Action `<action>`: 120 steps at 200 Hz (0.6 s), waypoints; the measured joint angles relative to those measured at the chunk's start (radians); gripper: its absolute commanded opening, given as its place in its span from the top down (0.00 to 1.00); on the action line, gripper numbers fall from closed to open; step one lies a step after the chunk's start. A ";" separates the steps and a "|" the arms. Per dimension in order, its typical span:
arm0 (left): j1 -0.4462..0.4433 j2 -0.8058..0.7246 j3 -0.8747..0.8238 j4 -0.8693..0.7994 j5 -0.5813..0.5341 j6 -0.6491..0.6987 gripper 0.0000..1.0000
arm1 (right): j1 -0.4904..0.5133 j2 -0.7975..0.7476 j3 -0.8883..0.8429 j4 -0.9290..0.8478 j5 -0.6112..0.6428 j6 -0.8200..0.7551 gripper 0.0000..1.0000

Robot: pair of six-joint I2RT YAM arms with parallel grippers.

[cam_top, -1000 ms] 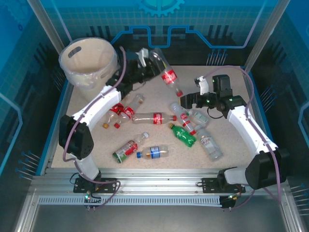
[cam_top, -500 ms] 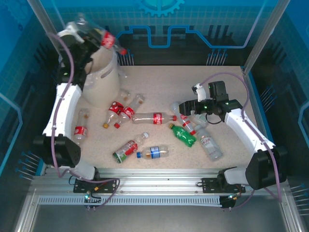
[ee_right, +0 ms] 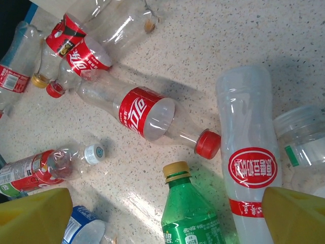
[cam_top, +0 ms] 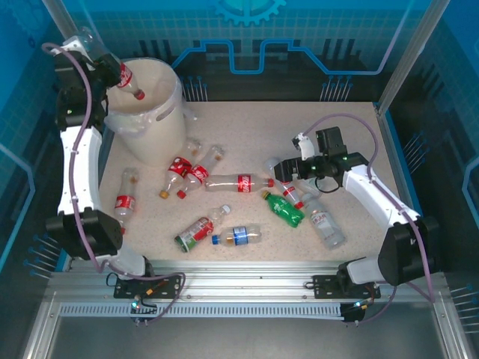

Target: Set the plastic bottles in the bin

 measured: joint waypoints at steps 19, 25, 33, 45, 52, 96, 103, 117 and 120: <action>-0.018 0.045 0.004 -0.071 0.010 0.080 0.60 | 0.013 0.000 0.003 -0.010 0.019 -0.005 0.04; -0.028 0.062 0.007 -0.095 0.010 0.106 0.60 | 0.016 0.000 0.004 -0.015 0.027 -0.008 0.04; -0.043 0.087 0.017 -0.128 0.009 0.134 0.60 | 0.020 0.000 0.005 -0.023 0.041 -0.013 0.04; -0.066 0.127 0.037 -0.170 0.010 0.171 0.61 | 0.024 -0.001 0.005 -0.031 0.061 -0.018 0.04; -0.077 0.148 0.049 -0.190 0.013 0.186 0.61 | 0.025 -0.003 0.005 -0.037 0.072 -0.021 0.04; -0.094 0.256 0.121 -0.285 0.024 0.214 0.59 | 0.026 -0.047 0.005 -0.068 0.125 -0.029 0.04; -0.093 0.270 0.132 -0.295 0.024 0.215 0.59 | 0.026 -0.055 0.005 -0.070 0.134 -0.031 0.04; -0.093 0.292 0.144 -0.307 0.026 0.214 0.54 | 0.026 -0.068 0.005 -0.075 0.148 -0.034 0.04; -0.093 0.295 0.144 -0.309 0.027 0.216 0.52 | 0.026 -0.071 0.005 -0.076 0.151 -0.036 0.04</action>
